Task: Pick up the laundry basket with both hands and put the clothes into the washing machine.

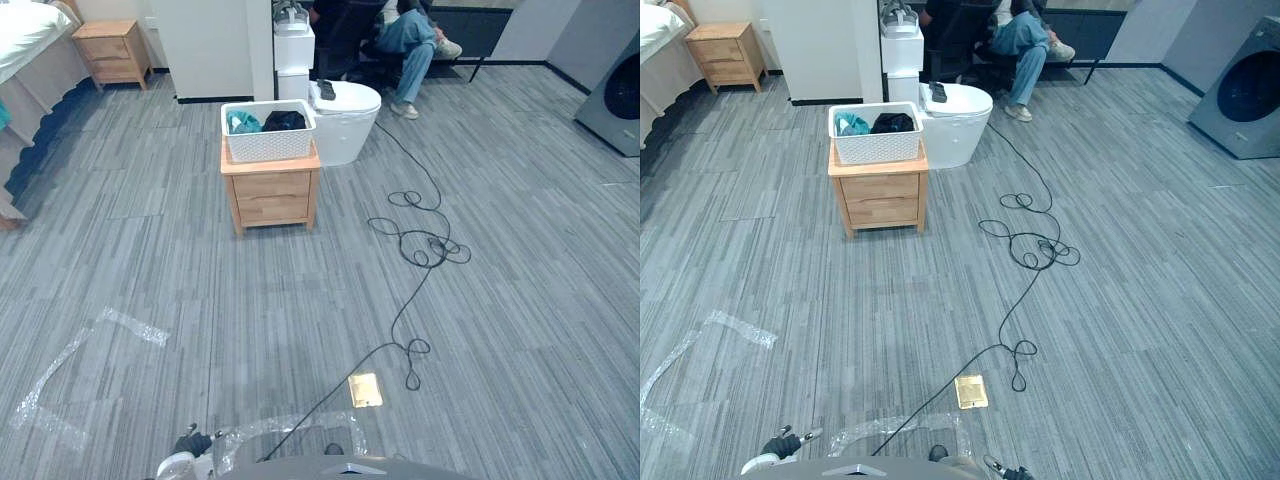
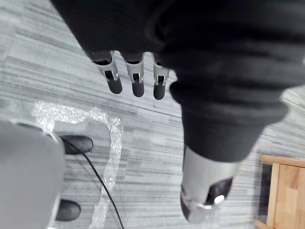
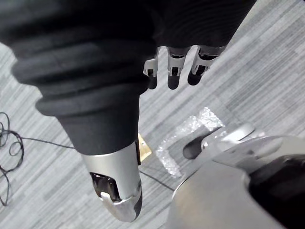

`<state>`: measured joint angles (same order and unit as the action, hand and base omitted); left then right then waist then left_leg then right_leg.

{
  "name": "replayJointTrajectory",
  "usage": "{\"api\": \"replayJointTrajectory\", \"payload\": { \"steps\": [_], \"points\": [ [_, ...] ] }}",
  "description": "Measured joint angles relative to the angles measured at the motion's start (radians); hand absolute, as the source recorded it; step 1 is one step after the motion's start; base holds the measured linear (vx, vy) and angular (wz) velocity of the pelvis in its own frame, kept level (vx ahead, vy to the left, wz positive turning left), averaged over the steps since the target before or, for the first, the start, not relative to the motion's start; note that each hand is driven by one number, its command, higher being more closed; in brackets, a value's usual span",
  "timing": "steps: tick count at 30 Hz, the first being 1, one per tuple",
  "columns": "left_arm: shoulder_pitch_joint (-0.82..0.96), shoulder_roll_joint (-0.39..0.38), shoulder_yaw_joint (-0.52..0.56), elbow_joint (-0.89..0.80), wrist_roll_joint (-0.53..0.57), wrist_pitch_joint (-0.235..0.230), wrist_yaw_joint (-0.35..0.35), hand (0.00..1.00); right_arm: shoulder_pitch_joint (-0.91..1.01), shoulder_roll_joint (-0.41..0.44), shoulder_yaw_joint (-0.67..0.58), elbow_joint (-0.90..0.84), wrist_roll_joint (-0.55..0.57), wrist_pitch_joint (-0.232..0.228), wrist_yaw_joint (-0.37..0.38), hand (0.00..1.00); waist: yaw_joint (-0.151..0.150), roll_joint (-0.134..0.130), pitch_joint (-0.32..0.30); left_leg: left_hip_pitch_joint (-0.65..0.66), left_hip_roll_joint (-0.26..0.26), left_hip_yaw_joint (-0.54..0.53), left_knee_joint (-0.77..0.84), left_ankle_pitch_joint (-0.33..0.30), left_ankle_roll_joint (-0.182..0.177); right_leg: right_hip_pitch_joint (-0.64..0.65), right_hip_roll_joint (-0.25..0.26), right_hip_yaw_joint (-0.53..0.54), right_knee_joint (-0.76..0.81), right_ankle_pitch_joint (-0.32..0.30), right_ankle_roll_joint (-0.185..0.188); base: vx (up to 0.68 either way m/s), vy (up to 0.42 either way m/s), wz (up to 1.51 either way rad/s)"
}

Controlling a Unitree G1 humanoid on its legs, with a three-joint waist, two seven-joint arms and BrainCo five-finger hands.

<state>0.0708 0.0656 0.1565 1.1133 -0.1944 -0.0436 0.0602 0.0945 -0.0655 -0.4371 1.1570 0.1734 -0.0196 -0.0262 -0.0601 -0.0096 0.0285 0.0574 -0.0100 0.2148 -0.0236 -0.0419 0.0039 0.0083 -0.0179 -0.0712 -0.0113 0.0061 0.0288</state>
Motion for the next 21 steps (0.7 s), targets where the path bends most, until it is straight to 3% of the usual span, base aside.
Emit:
{"api": "replayJointTrajectory", "payload": {
  "steps": [9, 21],
  "points": [
    [-0.013, -0.014, -0.001, 0.009, 0.005, 0.0, 0.0, 0.0, -0.031, 0.01, -0.02, -0.001, 0.016, -0.004, 0.0, 0.0, -0.002, 0.007, 0.016, 0.035, 0.0, 0.006, -0.046, 0.013, -0.014, 0.022, 0.004, -0.004, -0.017, -0.002, 0.005, 0.0, 0.0, 0.0],
    [-0.02, -0.008, -0.003, 0.019, 0.003, 0.001, -0.002, 0.0, -0.041, 0.019, -0.05, -0.001, 0.017, -0.004, 0.0, 0.0, -0.005, -0.004, 0.023, 0.038, 0.0, 0.007, -0.059, 0.017, -0.013, 0.033, 0.005, -0.016, -0.037, 0.0, 0.007, -0.01, -0.01, 0.01]
  ]
}}
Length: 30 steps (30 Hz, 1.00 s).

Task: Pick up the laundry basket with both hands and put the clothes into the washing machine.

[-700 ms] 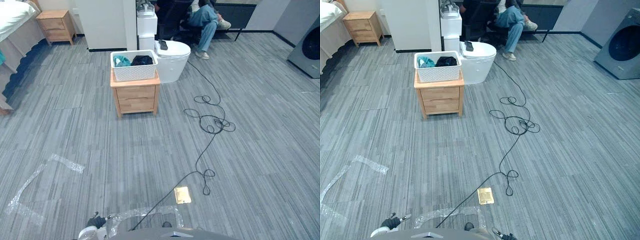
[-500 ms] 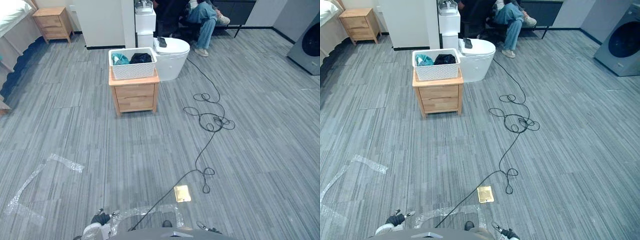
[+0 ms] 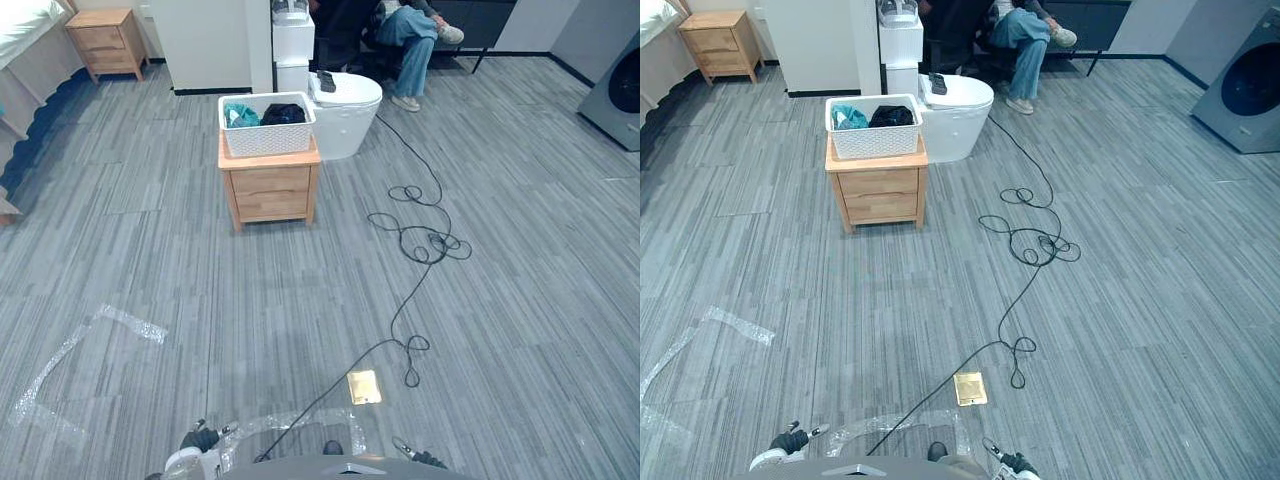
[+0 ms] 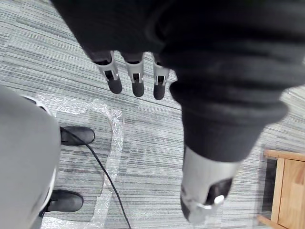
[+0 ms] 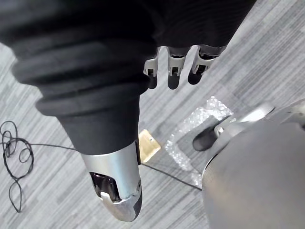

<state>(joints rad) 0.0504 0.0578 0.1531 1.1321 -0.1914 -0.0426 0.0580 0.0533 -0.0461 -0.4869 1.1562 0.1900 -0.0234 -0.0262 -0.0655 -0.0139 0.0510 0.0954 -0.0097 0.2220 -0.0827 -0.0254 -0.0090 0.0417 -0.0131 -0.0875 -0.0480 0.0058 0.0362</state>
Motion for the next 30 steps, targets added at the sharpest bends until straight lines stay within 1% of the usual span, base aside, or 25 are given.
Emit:
{"api": "replayJointTrajectory", "payload": {
  "steps": [4, 18, 20, 23, 24, 25, 26, 27, 28, 29, 30],
  "points": [
    [-0.003, 0.003, 0.0, 0.018, 0.0, 0.0, 0.0, 0.0, -0.008, 0.003, -0.008, 0.003, -0.002, 0.006, 0.0, 0.0, -0.002, -0.003, 0.002, 0.008, 0.0, 0.001, 0.0, 0.0, 0.0, 0.012, 0.0, -0.003, -0.006, 0.0, 0.0, -0.01, -0.014, 0.01],
    [-0.012, 0.007, -0.003, 0.02, 0.0, 0.001, -0.007, 0.0, -0.043, 0.027, -0.005, 0.001, -0.002, 0.006, 0.0, 0.0, 0.0, -0.008, 0.006, 0.005, 0.0, 0.012, -0.002, 0.0, 0.0, 0.01, 0.0, -0.002, -0.01, 0.001, 0.0, -0.02, -0.016, 0.0],
    [-0.017, 0.009, -0.003, 0.02, 0.0, 0.001, -0.006, 0.0, -0.053, 0.029, -0.004, 0.003, -0.003, 0.007, 0.0, 0.0, 0.002, -0.008, 0.007, -0.008, 0.0, 0.033, -0.002, 0.0, 0.0, -0.006, 0.002, 0.013, -0.009, 0.007, 0.001, -0.04, -0.017, -0.18],
    [-0.025, 0.009, -0.004, 0.02, -0.003, 0.001, -0.005, 0.0, -0.074, 0.027, -0.008, 0.002, -0.018, 0.01, -0.006, 0.0, 0.003, -0.005, 0.03, -0.028, 0.0, 0.046, -0.002, 0.0, 0.001, -0.047, 0.0, 0.021, 0.024, 0.003, 0.014, -0.04, -0.01, -0.12],
    [-0.033, 0.009, -0.009, 0.019, -0.003, 0.001, -0.004, 0.0, -0.078, 0.026, -0.012, 0.001, -0.018, 0.01, -0.007, 0.0, 0.002, -0.004, 0.048, -0.028, -0.001, 0.041, -0.002, -0.005, 0.005, -0.075, -0.005, 0.012, 0.087, -0.026, 0.029, -0.03, 0.002, 0.13],
    [-0.039, 0.008, -0.017, 0.019, -0.003, 0.001, -0.005, 0.0, -0.078, 0.025, -0.043, 0.0, -0.011, 0.009, -0.007, 0.0, -0.004, -0.001, 0.063, -0.031, -0.002, 0.022, -0.002, -0.02, 0.023, -0.121, -0.017, -0.018, 0.207, -0.069, 0.045, -0.04, 0.003, 0.23],
    [-0.04, 0.008, -0.021, 0.018, -0.003, 0.001, -0.005, 0.0, -0.078, 0.025, -0.058, -0.001, 0.002, 0.009, -0.007, 0.0, -0.007, 0.002, 0.071, -0.028, -0.001, 0.019, -0.002, -0.022, 0.026, -0.157, -0.026, -0.035, 0.294, -0.089, 0.046, -0.04, 0.007, 0.41],
    [-0.045, 0.01, -0.02, 0.02, -0.003, 0.001, -0.005, 0.0, -0.076, 0.023, -0.092, -0.006, 0.01, 0.008, -0.007, 0.0, -0.011, -0.001, 0.085, -0.019, -0.003, 0.003, -0.002, -0.025, 0.029, -0.249, -0.054, -0.069, 0.509, -0.111, 0.034, -0.01, 0.018, 0.51],
    [-0.052, 0.014, -0.018, 0.019, -0.002, 0.002, -0.005, 0.0, -0.068, 0.029, -0.114, -0.016, 0.023, 0.006, -0.007, 0.0, -0.017, -0.003, 0.103, 0.006, -0.011, -0.012, -0.001, -0.028, 0.034, -0.345, -0.094, -0.083, 0.719, -0.102, 0.017, 0.04, 0.016, 0.5],
    [-0.051, 0.014, -0.015, 0.02, -0.002, 0.004, -0.005, 0.0, -0.061, 0.033, -0.118, -0.024, 0.033, 0.007, -0.007, 0.0, -0.017, -0.011, 0.106, 0.014, -0.013, -0.023, -0.001, -0.031, 0.037, -0.374, -0.108, -0.083, 0.786, -0.104, 0.018, 0.13, -0.007, 0.47],
    [-0.047, 0.02, -0.003, 0.02, 0.0, 0.007, -0.004, 0.0, -0.053, 0.04, -0.118, -0.041, 0.046, 0.006, -0.007, 0.0, -0.017, -0.019, 0.111, 0.032, -0.01, -0.037, 0.004, -0.038, 0.033, -0.416, -0.129, -0.088, 0.874, -0.124, 0.027, 0.22, -0.019, 0.38]
  ]
}}
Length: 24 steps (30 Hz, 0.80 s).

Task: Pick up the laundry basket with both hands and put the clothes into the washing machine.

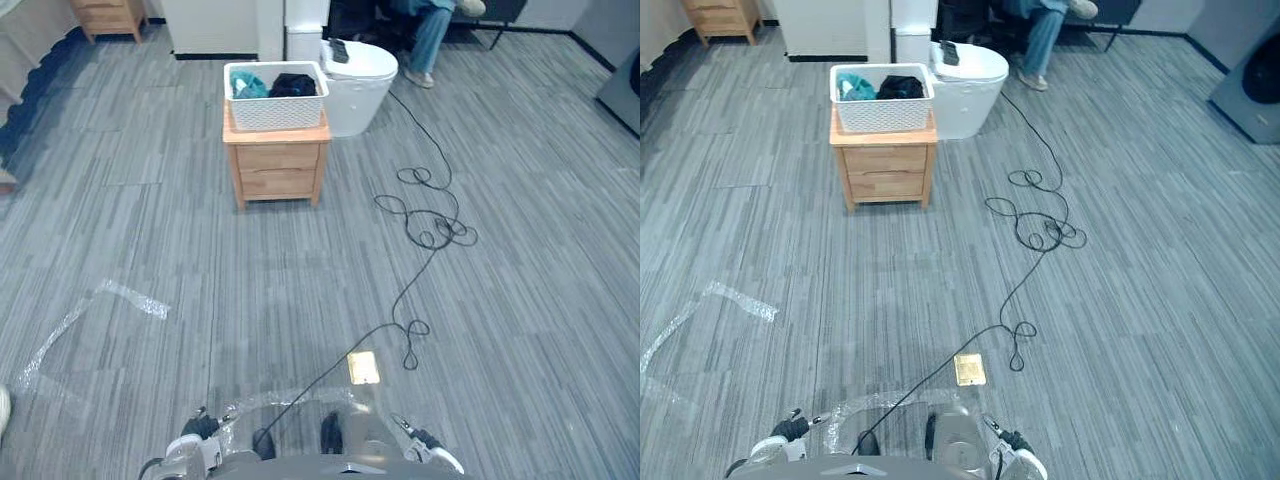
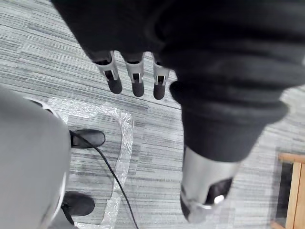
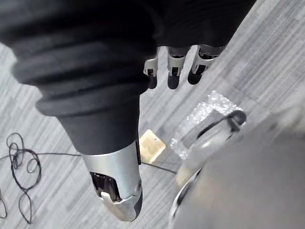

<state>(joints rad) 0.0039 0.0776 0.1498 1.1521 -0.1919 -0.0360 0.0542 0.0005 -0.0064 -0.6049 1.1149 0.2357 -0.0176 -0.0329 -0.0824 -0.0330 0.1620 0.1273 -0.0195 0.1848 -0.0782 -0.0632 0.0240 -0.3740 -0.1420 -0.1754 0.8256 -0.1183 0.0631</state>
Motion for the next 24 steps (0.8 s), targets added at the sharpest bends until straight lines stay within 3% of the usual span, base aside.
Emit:
{"api": "replayJointTrajectory", "payload": {
  "steps": [1, 3, 5, 7, 9, 10, 11, 12, 13, 14, 15, 16, 18, 20, 21, 23, 24],
  "points": [
    [-0.001, 0.002, 0.007, 0.0, 0.003, 0.007, 0.001, 0.0, 0.019, 0.0, -0.001, 0.002, 0.004, 0.0, 0.0, 0.0, 0.0, -0.002, 0.004, 0.016, 0.008, -0.015, 0.0, -0.007, -0.007, -0.033, -0.028, -0.021, 0.003, -0.03, 0.0, 0.28, -0.022, 0.4],
    [-0.009, -0.005, 0.006, 0.001, 0.011, 0.013, 0.002, 0.0, 0.025, -0.002, -0.007, 0.005, 0.008, 0.0, 0.0, 0.0, -0.005, 0.003, 0.008, 0.035, 0.021, -0.03, 0.001, -0.023, -0.028, -0.055, -0.065, -0.064, -0.126, -0.033, 0.003, 0.28, -0.036, 0.23],
    [-0.028, -0.009, 0.007, 0.002, 0.02, 0.014, -0.002, 0.0, 0.028, -0.003, -0.011, 0.024, 0.015, 0.006, 0.0, 0.0, -0.008, 0.015, 0.021, 0.072, 0.052, -0.034, 0.001, -0.066, -0.063, -0.047, -0.073, -0.146, -0.452, 0.068, 0.008, 0.38, -0.129, 0.03],
    [-0.04, -0.01, 0.012, 0.002, 0.022, 0.015, -0.003, 0.0, 0.025, -0.004, -0.031, 0.043, 0.01, 0.021, -0.001, 0.0, -0.005, 0.004, 0.031, 0.109, 0.056, -0.019, 0.001, -0.111, -0.095, -0.045, -0.084, -0.196, -0.615, 0.159, 0.007, 0.47, -0.231, -0.07],
    [-0.038, -0.028, 0.055, 0.0, 0.035, 0.015, -0.003, 0.0, 0.034, -0.004, -0.049, 0.043, 0.002, 0.029, -0.001, 0.0, -0.018, 0.012, 0.036, 0.159, 0.089, -0.02, 0.029, -0.173, -0.121, -0.047, -0.092, -0.183, -0.547, 0.149, -0.034, 0.61, -0.354, 0.21],
    [-0.027, -0.046, 0.087, -0.001, 0.041, 0.015, -0.003, 0.0, 0.041, -0.025, -0.047, 0.033, 0.003, 0.029, 0.0, 0.0, -0.03, 0.052, 0.036, 0.163, 0.145, -0.019, 0.105, -0.214, -0.15, -0.048, -0.063, -0.205, -0.461, 0.143, -0.036, 0.63, -0.39, 0.32],
    [-0.035, -0.061, 0.102, -0.006, 0.041, 0.015, -0.007, 0.0, 0.016, -0.032, -0.047, 0.03, 0.003, 0.022, 0.0, 0.0, -0.031, 0.062, 0.041, 0.077, 0.194, 0.004, 0.311, -0.212, -0.164, -0.047, -0.058, -0.226, -0.406, 0.078, -0.053, 0.77, -0.53, 0.27],
    [-0.038, -0.07, 0.124, -0.007, 0.04, 0.015, -0.011, 0.0, 0.01, -0.031, -0.047, 0.021, 0.003, 0.022, 0.0, 0.0, -0.031, 0.063, 0.042, 0.026, 0.214, 0.012, 0.432, -0.186, -0.163, -0.036, -0.057, -0.238, -0.395, 0.063, -0.063, 0.62, -0.496, 0.17],
    [-0.039, -0.087, 0.18, -0.029, 0.031, 0.016, -0.016, 0.0, 0.008, -0.021, -0.045, -0.011, 0.003, 0.019, -0.002, 0.0, -0.023, 0.08, 0.053, -0.084, 0.292, 0.011, 0.735, -0.031, -0.155, 0.035, -0.021, -0.256, -0.383, 0.028, -0.114, 0.77, -0.547, 0.06],
    [-0.027, -0.093, 0.206, -0.048, 0.018, 0.014, -0.015, 0.0, 0.012, -0.026, -0.031, -0.026, 0.001, 0.021, -0.006, 0.0, -0.016, 0.086, 0.061, -0.14, 0.341, -0.001, 0.89, 0.092, -0.158, 0.098, 0.01, -0.249, -0.384, 0.008, -0.134, 0.65, -0.392, -0.06],
    [-0.022, -0.095, 0.211, -0.058, 0.014, 0.012, -0.015, 0.0, 0.015, -0.033, -0.008, -0.039, 0.001, 0.02, -0.01, 0.0, -0.009, 0.083, 0.067, -0.176, 0.36, -0.012, 1.011, 0.096, -0.165, 0.137, 0.025, -0.243, -0.387, -0.01, -0.138, 0.62, -0.305, -0.47],
    [-0.02, -0.091, 0.212, -0.083, 0.002, 0.004, -0.015, 0.0, 0.015, -0.044, 0.029, -0.043, 0.001, 0.015, -0.017, 0.0, 0.019, 0.078, 0.073, -0.244, 0.361, -0.018, 1.195, 0.071, -0.17, 0.216, 0.048, -0.216, -0.408, -0.027, -0.141, 0.48, -0.203, -0.61],
    [-0.021, -0.085, 0.219, -0.11, -0.002, -0.003, -0.013, 0.0, -0.018, -0.037, 0.092, -0.08, 0.002, 0.01, -0.025, 0.0, 0.028, 0.072, 0.076, -0.348, 0.362, 0.021, 1.277, 0.02, -0.156, 0.325, 0.073, -0.204, -0.483, -0.015, -0.124, 0.58, -0.203, -0.65],
    [-0.021, -0.091, 0.222, -0.144, -0.006, -0.023, -0.008, 0.0, -0.051, -0.024, 0.136, -0.119, 0.001, -0.003, -0.039, 0.0, 0.047, 0.068, 0.077, -0.441, 0.362, 0.113, 1.122, -0.031, -0.129, 0.434, 0.099, -0.164, -0.599, -0.003, -0.106, 0.67, -0.157, -0.73],
    [-0.021, -0.089, 0.22, -0.154, -0.027, -0.031, -0.002, 0.0, -0.092, -0.021, 0.166, -0.12, 0.001, -0.009, -0.041, 0.0, 0.066, 0.066, 0.078, -0.473, 0.35, 0.163, 0.9, -0.048, -0.123, 0.488, 0.105, -0.126, -0.652, 0.003, -0.095, 0.56, -0.057, -0.85],
    [-0.021, -0.089, 0.222, -0.154, -0.042, -0.031, 0.001, 0.0, -0.112, -0.021, 0.198, -0.125, 0.001, -0.01, -0.042, 0.0, 0.079, 0.065, 0.077, -0.473, 0.337, 0.178, 0.688, -0.038, -0.124, 0.52, 0.103, -0.097, -0.675, 0.004, -0.083, 0.52, 0.047, -0.83],
    [-0.017, -0.089, 0.227, -0.147, -0.043, -0.03, 0.006, 0.0, -0.116, -0.02, 0.215, -0.141, -0.003, -0.011, -0.041, 0.0, 0.085, 0.06, 0.073, -0.45, 0.317, 0.172, 0.481, 0.003, -0.129, 0.551, 0.092, -0.082, -0.685, -0.011, -0.046, 0.71, 0.188, -1.13]
  ]
}}
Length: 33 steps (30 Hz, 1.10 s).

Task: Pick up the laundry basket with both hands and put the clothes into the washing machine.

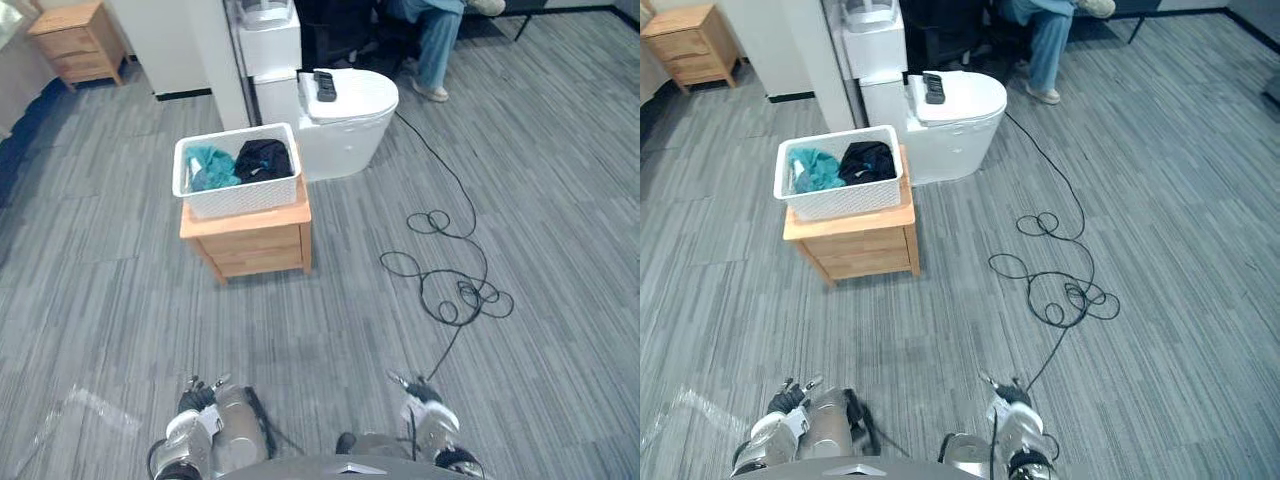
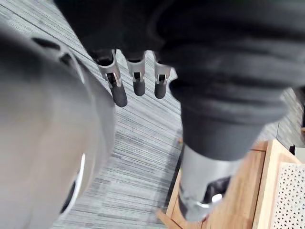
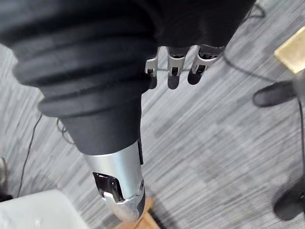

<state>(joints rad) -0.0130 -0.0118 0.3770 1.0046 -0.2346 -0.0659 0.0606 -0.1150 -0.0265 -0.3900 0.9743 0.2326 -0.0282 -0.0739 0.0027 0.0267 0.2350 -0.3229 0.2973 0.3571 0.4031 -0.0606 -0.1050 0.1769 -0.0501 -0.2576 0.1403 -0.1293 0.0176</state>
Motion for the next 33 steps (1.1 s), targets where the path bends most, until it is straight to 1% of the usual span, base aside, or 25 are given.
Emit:
{"api": "replayJointTrajectory", "payload": {
  "steps": [2, 3, 4, 5, 6, 7, 8, 9, 10, 11, 12, 13, 14, 15, 16, 17, 18, 21, 24, 25, 26, 28, 30, 31, 33],
  "points": [
    [0.024, -0.009, 0.047, 0.049, 0.0, 0.006, 0.003, 0.0, 0.015, 0.01, -0.029, -0.01, -0.004, -0.014, 0.0, 0.0, -0.004, 0.006, -0.02, 0.102, -0.052, 0.011, -0.198, 0.067, 0.012, 0.063, -0.012, 0.024, 0.0, -0.042, 0.073, 0.62, 0.25, -1.15],
    [0.032, -0.005, 0.056, 0.074, -0.002, 0.009, 0.002, 0.0, 0.027, 0.01, -0.034, -0.004, -0.004, -0.018, 0.0, 0.0, -0.004, 0.007, -0.033, 0.118, -0.068, -0.009, -0.205, 0.133, 0.047, 0.076, -0.018, 0.047, 0.009, -0.061, 0.086, 0.52, 0.289, -0.67],
    [0.027, 0.025, 0.076, 0.089, -0.004, 0.013, 0.007, 0.0, 0.036, 0.027, -0.044, 0.035, -0.005, -0.016, 0.001, 0.0, -0.009, -0.055, -0.064, 0.132, -0.118, 0.001, -0.172, 0.067, 0.053, 0.057, -0.079, 0.077, 0.07, -0.078, 0.088, 0.62, 0.319, -0.22],
    [0.025, 0.044, 0.073, 0.095, -0.002, 0.014, 0.012, 0.0, 0.061, 0.024, -0.064, 0.084, -0.005, -0.014, 0.002, 0.0, -0.022, -0.092, -0.09, 0.131, -0.153, -0.001, -0.131, 0.025, 0.074, -0.006, -0.13, 0.095, 0.217, -0.082, 0.095, 0.61, 0.282, 0.07],
    [0.024, 0.049, 0.072, 0.098, 0.001, 0.016, 0.013, 0.0, 0.075, 0.021, -0.069, 0.107, -0.005, -0.013, 0.003, 0.0, -0.028, -0.108, -0.099, 0.138, -0.174, -0.001, -0.115, 0.002, 0.081, -0.038, -0.152, 0.101, 0.309, -0.077, 0.101, 0.74, 0.283, 0.58],
    [0.018, 0.075, 0.045, 0.115, 0.002, 0.025, 0.015, 0.0, 0.115, 0.023, -0.109, 0.15, -0.005, -0.006, 0.003, 0.0, -0.042, -0.133, -0.105, 0.185, -0.217, -0.013, -0.103, -0.041, 0.103, -0.116, -0.209, 0.109, 0.555, 0.023, 0.133, 0.61, 0.206, 0.6],
    [0.016, 0.082, 0.03, 0.124, 0.002, 0.028, 0.019, 0.0, 0.127, 0.024, -0.117, 0.16, -0.005, -0.004, 0.006, 0.0, -0.05, -0.119, -0.096, 0.212, -0.221, -0.028, -0.107, -0.056, 0.106, -0.141, -0.213, 0.117, 0.648, 0.05, 0.162, 0.68, 0.191, 0.67],
    [0.013, 0.095, 0.005, 0.126, 0.002, 0.034, 0.021, 0.0, 0.133, 0.025, -0.144, 0.172, 0.001, 0.002, 0.009, 0.0, -0.062, -0.106, -0.086, 0.281, -0.22, -0.043, -0.127, -0.064, 0.11, -0.188, -0.21, 0.125, 0.793, 0.032, 0.175, 0.4, 0.061, 0.31],
    [0.015, 0.096, 0.001, 0.126, 0.002, 0.035, 0.021, 0.0, 0.134, 0.02, -0.143, 0.172, 0.0, 0.004, 0.008, 0.0, -0.062, -0.102, -0.083, 0.308, -0.218, -0.044, -0.14, -0.064, 0.11, -0.201, -0.21, 0.118, 0.821, 0.019, 0.168, 0.44, 0.038, 0.04],
    [0.018, 0.099, -0.029, 0.126, 0.002, 0.036, 0.021, 0.0, 0.142, 0.006, -0.14, 0.172, -0.004, 0.005, 0.008, 0.0, -0.054, -0.085, -0.075, 0.401, -0.209, -0.032, -0.195, -0.062, 0.107, -0.238, -0.231, 0.051, 0.857, -0.045, 0.111, 0.41, 0.017, -0.27],
    [0.013, 0.1, -0.061, 0.123, 0.002, 0.035, 0.02, 0.0, 0.136, -0.001, -0.136, 0.17, -0.004, 0.003, 0.009, 0.0, -0.05, -0.071, -0.076, 0.467, -0.202, -0.015, -0.247, -0.059, 0.101, -0.279, -0.251, -0.02, 0.823, -0.101, 0.07, 0.46, -0.019, -0.33],
    [0.0, 0.102, -0.08, 0.122, 0.002, 0.035, 0.02, 0.0, 0.135, 0.001, -0.126, 0.149, -0.004, 0.002, 0.01, 0.0, -0.055, -0.068, -0.076, 0.503, -0.192, -0.007, -0.273, -0.055, 0.095, -0.329, -0.242, -0.059, 0.708, -0.136, 0.052, 0.43, -0.105, -0.14],
    [-0.013, 0.103, -0.093, 0.121, 0.001, 0.032, 0.019, 0.0, 0.132, 0.004, -0.124, 0.136, -0.004, 0.001, 0.01, 0.0, -0.063, -0.068, -0.076, 0.511, -0.181, -0.004, -0.275, -0.054, 0.09, -0.374, -0.204, -0.062, 0.508, -0.133, 0.06, 0.33, -0.165, 0.07],
    [-0.016, 0.103, -0.102, 0.118, 0.001, 0.03, 0.018, 0.0, 0.132, 0.005, -0.123, 0.138, -0.004, 0.004, 0.01, 0.0, -0.065, -0.073, -0.079, 0.511, -0.183, 0.0, -0.276, -0.052, 0.077, -0.378, -0.181, -0.064, 0.384, -0.093, 0.059, 0.33, -0.201, 0.24],
    [-0.015, 0.112, -0.106, 0.109, 0.001, 0.024, 0.011, 0.0, 0.146, 0.013, -0.122, 0.141, -0.004, 0.004, 0.01, 0.0, -0.067, -0.104, -0.089, 0.517, -0.21, -0.001, -0.28, -0.059, 0.04, -0.393, -0.162, -0.043, 0.16, 0.155, 0.002, 0.27, -0.172, 0.24],
    [-0.022, 0.092, -0.098, 0.113, 0.002, 0.022, 0.01, 0.0, 0.147, 0.006, -0.122, 0.145, -0.005, 0.006, 0.009, 0.0, -0.07, -0.095, -0.09, 0.532, -0.195, -0.009, -0.282, -0.077, 0.013, -0.395, -0.157, -0.043, 0.189, 0.133, 0.008, 0.35, -0.16, 0.11],
    [-0.014, 0.048, -0.088, 0.116, 0.003, 0.024, 0.007, 0.0, 0.147, -0.012, -0.119, 0.144, -0.005, 0.005, 0.008, 0.0, -0.063, -0.038, -0.096, 0.531, -0.155, -0.004, -0.282, -0.073, -0.002, -0.387, -0.125, -0.045, 0.185, 0.13, -0.001, 0.33, -0.151, 0.03],
    [-0.006, -0.03, -0.062, 0.124, 0.003, 0.024, -0.002, 0.0, 0.144, -0.035, -0.084, 0.142, -0.028, 0.004, 0.008, 0.0, -0.068, -0.01, -0.108, 0.516, -0.138, -0.025, -0.283, -0.006, 0.002, -0.312, -0.104, -0.093, 0.079, 0.125, -0.004, 0.26, -0.145, 0.29],
    [0.001, -0.017, -0.045, 0.111, 0.002, 0.022, 0.0, 0.0, 0.139, -0.03, -0.052, 0.14, -0.039, -0.001, 0.007, 0.0, -0.057, -0.027, -0.109, 0.493, -0.115, -0.036, -0.194, 0.01, -0.007, -0.249, -0.089, -0.117, 0.033, 0.113, 0.002, 0.1, -0.103, 0.42],
    [0.007, -0.006, -0.03, 0.094, 0.002, 0.02, 0.001, 0.0, 0.14, -0.02, -0.032, 0.136, -0.037, -0.016, 0.006, 0.0, -0.055, -0.041, -0.106, 0.438, -0.09, -0.051, -0.061, 0.002, -0.012, -0.221, -0.091, -0.134, 0.014, 0.105, 0.001, 0.03, -0.074, 0.45],
    [0.011, 0.002, -0.014, 0.081, 0.002, 0.02, 0.005, 0.0, 0.145, -0.016, -0.012, 0.108, -0.029, -0.023, 0.005, 0.0, -0.059, -0.038, -0.1, 0.333, -0.036, -0.084, 0.163, -0.004, -0.019, -0.188, -0.081, -0.159, 0.0, 0.091, 0.003, 0.02, -0.047, 0.39],
    [0.021, 0.002, -0.012, 0.074, 0.0, 0.018, 0.015, 0.0, 0.149, -0.017, -0.008, 0.099, -0.024, -0.031, 0.003, 0.0, -0.05, -0.028, -0.097, 0.278, -0.006, -0.125, 0.292, -0.002, -0.023, -0.17, -0.076, -0.159, 0.01, 0.083, 0.002, 0.04, 0.028, 0.05],
    [0.031, 0.004, -0.015, 0.076, -0.015, 0.016, 0.023, 0.0, 0.141, -0.022, -0.006, 0.083, -0.024, -0.035, -0.002, 0.0, -0.052, -0.017, -0.105, 0.284, 0.003, -0.132, 0.308, -0.028, -0.035, -0.17, -0.083, -0.131, 0.013, 0.066, 0.01, 0.07, 0.094, -0.29],
    [0.042, 0.012, -0.015, 0.077, -0.028, 0.015, 0.026, 0.0, 0.135, -0.021, -0.002, 0.049, -0.022, -0.036, -0.003, 0.0, -0.055, -0.016, -0.104, 0.29, 0.031, -0.112, 0.282, -0.067, -0.029, -0.181, -0.084, -0.093, 0.015, 0.062, 0.016, 0.05, 0.145, -0.5],
    [0.053, 0.023, -0.014, 0.075, -0.063, 0.013, 0.044, 0.0, 0.136, -0.018, 0.033, -0.018, 0.002, -0.034, -0.017, 0.0, -0.057, -0.028, -0.107, 0.296, 0.052, -0.114, 0.162, -0.094, -0.019, -0.226, -0.099, -0.008, 0.032, 0.059, 0.033, 0.02, 0.166, -0.58]
  ]
}}
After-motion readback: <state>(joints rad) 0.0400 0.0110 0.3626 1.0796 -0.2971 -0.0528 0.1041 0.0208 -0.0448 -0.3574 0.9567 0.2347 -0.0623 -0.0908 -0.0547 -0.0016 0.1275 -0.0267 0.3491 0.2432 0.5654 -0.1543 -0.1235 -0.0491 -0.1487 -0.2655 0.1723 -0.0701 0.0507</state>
